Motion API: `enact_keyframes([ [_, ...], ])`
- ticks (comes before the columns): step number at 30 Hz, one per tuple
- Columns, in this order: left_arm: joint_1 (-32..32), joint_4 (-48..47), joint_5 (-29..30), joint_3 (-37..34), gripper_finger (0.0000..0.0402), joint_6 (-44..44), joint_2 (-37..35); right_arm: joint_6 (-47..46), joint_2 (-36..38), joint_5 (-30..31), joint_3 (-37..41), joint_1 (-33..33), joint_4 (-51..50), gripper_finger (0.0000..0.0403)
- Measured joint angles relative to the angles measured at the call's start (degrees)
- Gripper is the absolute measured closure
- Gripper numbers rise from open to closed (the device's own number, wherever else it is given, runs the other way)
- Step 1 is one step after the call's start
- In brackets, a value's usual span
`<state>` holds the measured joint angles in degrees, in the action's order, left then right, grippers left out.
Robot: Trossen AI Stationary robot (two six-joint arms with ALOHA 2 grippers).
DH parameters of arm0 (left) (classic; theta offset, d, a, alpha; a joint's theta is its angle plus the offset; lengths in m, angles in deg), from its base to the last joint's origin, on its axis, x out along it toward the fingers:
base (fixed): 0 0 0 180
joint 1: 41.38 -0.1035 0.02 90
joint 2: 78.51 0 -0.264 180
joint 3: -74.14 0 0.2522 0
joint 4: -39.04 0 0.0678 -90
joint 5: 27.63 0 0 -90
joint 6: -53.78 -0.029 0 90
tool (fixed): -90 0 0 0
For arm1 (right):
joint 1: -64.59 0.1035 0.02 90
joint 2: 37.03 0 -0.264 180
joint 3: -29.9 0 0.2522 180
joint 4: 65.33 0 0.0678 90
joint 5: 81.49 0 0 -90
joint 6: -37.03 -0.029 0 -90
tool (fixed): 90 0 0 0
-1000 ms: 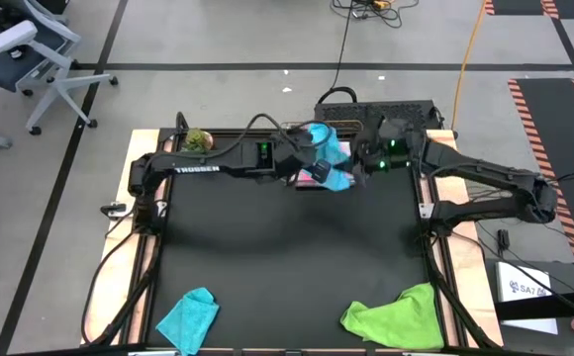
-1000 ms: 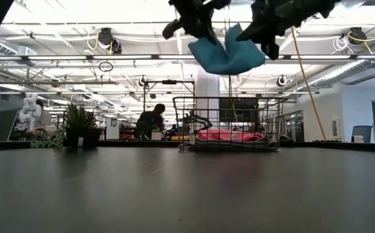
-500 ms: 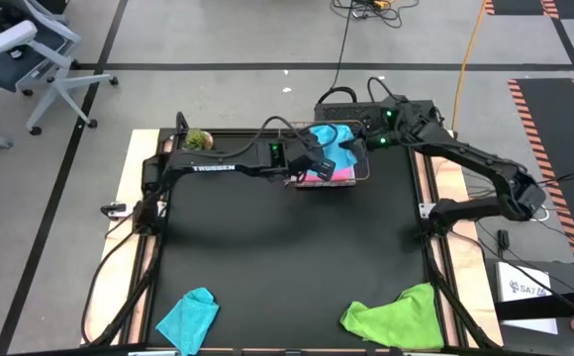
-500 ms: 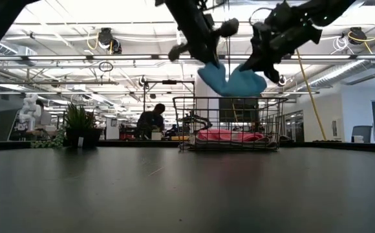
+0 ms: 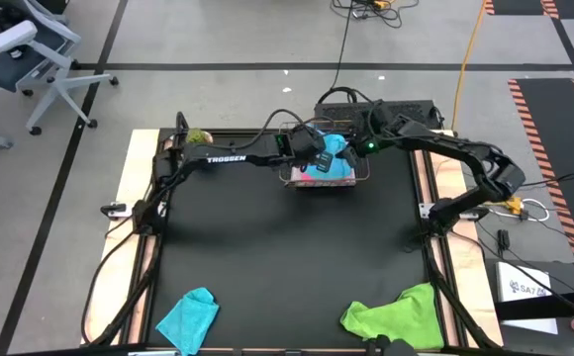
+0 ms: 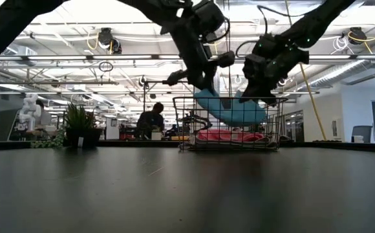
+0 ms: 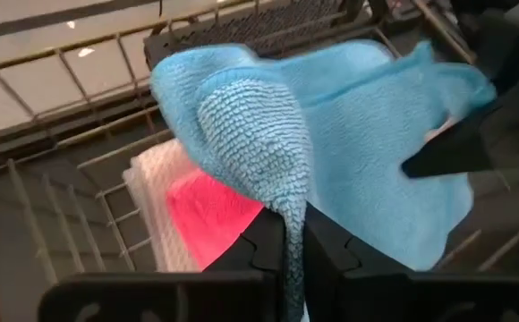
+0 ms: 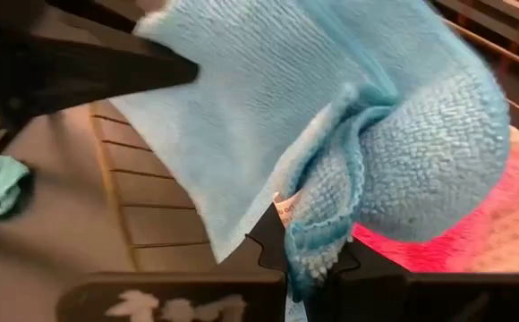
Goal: Fold microfiber towels
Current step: Put the right blue towel into the wire basket
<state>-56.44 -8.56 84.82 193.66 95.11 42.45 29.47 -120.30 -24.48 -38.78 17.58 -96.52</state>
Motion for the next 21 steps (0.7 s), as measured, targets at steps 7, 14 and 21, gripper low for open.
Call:
enact_keyframes([
  [7, -0.29, 0.1, -3.04, -0.02, 0.0391, 0.83, 4.77, 3.73, -1.56, 3.24, 0.02, -1.17, -2.27, 0.0403],
  [14, -1.16, 0.79, -3.08, 0.15, 0.0366, 1.0, 5.36, 8.17, -1.61, 7.68, 0.02, -0.71, -3.96, 0.0368],
  [21, -2.46, -0.89, -3.31, 0.07, 0.03, 0.87, 5.1, 11.7, -1.63, 21.05, 0.02, 0.64, -7.14, 0.0295],
])
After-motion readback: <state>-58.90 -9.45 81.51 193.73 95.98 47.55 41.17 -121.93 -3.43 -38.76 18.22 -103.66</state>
